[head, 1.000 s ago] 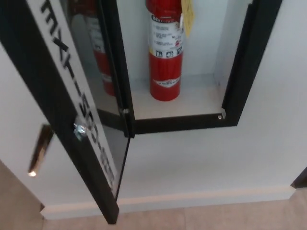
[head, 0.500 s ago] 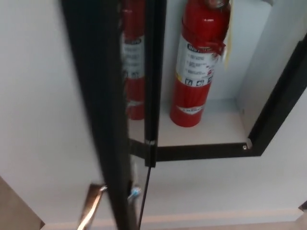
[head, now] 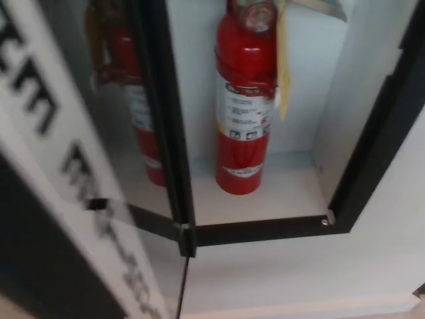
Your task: The robot wallks towards the fire extinguisher and uses its left hand to push the door to the right and close it
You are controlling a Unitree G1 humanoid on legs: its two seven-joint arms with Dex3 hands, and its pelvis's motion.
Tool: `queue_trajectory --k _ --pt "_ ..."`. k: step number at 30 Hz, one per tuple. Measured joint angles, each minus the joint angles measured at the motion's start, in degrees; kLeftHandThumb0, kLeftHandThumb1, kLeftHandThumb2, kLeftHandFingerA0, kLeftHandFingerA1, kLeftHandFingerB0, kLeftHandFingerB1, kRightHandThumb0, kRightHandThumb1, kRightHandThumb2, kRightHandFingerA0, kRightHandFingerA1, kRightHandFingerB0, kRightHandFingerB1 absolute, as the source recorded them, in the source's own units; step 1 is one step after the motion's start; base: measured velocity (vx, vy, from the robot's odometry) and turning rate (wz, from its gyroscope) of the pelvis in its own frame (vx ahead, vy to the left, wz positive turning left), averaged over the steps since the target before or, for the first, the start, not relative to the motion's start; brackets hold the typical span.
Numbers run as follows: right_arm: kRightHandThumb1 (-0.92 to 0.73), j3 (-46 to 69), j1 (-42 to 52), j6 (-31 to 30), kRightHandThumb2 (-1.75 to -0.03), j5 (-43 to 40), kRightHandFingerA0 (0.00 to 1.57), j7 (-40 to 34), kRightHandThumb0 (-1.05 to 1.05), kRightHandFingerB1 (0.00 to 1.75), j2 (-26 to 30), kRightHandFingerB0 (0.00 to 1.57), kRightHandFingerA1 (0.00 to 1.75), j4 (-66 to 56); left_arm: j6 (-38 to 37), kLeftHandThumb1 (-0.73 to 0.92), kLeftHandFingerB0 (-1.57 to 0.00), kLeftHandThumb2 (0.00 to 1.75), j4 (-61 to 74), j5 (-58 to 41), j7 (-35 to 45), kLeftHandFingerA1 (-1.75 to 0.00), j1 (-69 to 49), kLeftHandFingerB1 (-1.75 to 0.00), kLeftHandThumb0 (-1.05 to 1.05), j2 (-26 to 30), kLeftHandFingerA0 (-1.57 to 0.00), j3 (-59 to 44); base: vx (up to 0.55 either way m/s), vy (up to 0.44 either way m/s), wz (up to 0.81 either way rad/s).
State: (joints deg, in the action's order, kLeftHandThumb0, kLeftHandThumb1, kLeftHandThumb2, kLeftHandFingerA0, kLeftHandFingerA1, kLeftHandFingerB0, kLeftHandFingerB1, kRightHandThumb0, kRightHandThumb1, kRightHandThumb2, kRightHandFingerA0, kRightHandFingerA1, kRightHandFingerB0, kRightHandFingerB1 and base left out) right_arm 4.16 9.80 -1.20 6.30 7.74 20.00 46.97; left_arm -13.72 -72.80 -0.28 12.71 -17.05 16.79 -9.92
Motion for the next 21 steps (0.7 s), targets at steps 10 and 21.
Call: queue_trajectory --k 10,21 --pt "-0.45 0.03 -0.84 0.04 -0.54 -0.09 0.29 0.03 -0.58 0.36 -0.51 0.31 0.51 0.77 -0.01 0.54 -0.52 0.57 0.07 -0.06 0.20 -0.48 0.31 -0.36 -0.59 0.62 -0.45 -0.24 -0.01 0.125 0.00" --pt "-0.44 0.96 -1.40 -0.02 -0.54 -0.30 0.28 0.05 -0.60 0.37 -0.35 0.31 0.54 2.06 -0.01 0.55 -0.51 0.58 -0.26 -0.11 0.34 -0.43 -0.24 -0.36 -0.61 -0.20 -0.41 -0.46 -0.07 -0.066 0.02"
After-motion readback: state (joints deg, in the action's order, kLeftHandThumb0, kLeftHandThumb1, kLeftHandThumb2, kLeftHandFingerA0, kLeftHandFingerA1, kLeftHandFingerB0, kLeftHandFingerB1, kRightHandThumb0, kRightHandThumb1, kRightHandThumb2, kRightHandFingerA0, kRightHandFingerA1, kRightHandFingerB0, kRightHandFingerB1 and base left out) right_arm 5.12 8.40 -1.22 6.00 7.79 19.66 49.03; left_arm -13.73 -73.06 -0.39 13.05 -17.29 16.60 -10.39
